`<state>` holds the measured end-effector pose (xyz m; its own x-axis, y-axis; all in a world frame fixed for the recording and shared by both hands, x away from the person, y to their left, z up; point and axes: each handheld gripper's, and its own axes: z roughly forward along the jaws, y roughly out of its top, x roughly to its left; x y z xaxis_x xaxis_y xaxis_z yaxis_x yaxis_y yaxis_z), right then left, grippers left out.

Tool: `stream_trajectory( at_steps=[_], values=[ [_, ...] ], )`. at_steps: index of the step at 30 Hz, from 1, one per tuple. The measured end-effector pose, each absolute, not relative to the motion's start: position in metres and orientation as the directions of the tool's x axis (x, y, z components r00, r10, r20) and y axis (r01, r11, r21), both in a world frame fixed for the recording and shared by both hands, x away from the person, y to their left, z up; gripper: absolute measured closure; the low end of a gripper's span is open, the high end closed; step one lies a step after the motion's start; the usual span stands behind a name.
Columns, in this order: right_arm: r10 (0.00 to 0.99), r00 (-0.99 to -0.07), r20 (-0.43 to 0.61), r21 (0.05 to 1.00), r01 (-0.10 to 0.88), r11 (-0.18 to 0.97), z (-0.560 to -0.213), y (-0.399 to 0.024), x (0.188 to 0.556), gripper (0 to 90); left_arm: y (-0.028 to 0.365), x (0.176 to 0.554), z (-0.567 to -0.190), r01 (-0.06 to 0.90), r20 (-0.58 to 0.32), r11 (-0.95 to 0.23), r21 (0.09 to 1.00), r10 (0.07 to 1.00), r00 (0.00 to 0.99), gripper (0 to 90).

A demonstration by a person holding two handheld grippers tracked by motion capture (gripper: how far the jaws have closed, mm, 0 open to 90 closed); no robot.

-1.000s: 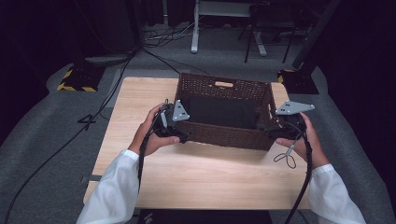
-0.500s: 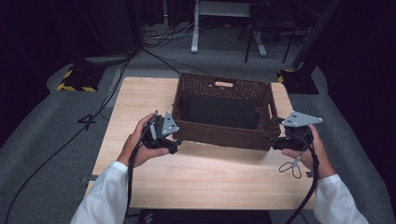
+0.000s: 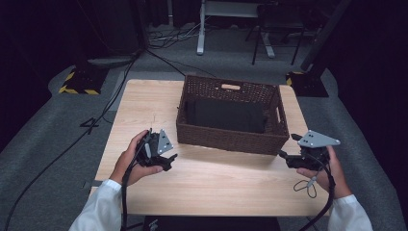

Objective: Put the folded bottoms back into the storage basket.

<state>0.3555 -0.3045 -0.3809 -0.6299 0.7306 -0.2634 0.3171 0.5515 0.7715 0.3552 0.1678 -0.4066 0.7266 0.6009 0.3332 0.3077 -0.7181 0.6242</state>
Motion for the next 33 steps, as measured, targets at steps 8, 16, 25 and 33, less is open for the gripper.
stream_trajectory(
  at_steps=[8,16,25,33],
  values=[
    [0.749,-0.606,-0.270,0.759,0.345,0.553,-0.403,-0.321,0.342,25.9,0.188,0.345,-0.430,0.345,0.333,-0.719,0.603,0.620,0.710,17.8],
    [0.772,-0.582,-0.255,0.741,0.396,0.543,-0.429,-0.339,0.334,25.4,0.207,0.334,-0.453,0.391,0.324,-0.712,0.583,0.645,0.692,17.8],
    [0.803,-0.555,-0.216,0.733,0.452,0.509,-0.457,-0.359,0.327,25.5,0.227,0.323,-0.474,0.428,0.294,-0.688,0.586,0.673,0.679,17.1],
    [0.833,-0.529,-0.161,0.731,0.503,0.460,-0.478,-0.376,0.320,25.5,0.254,0.317,-0.489,0.506,0.157,-0.571,0.647,0.749,0.644,16.9]
  ],
)
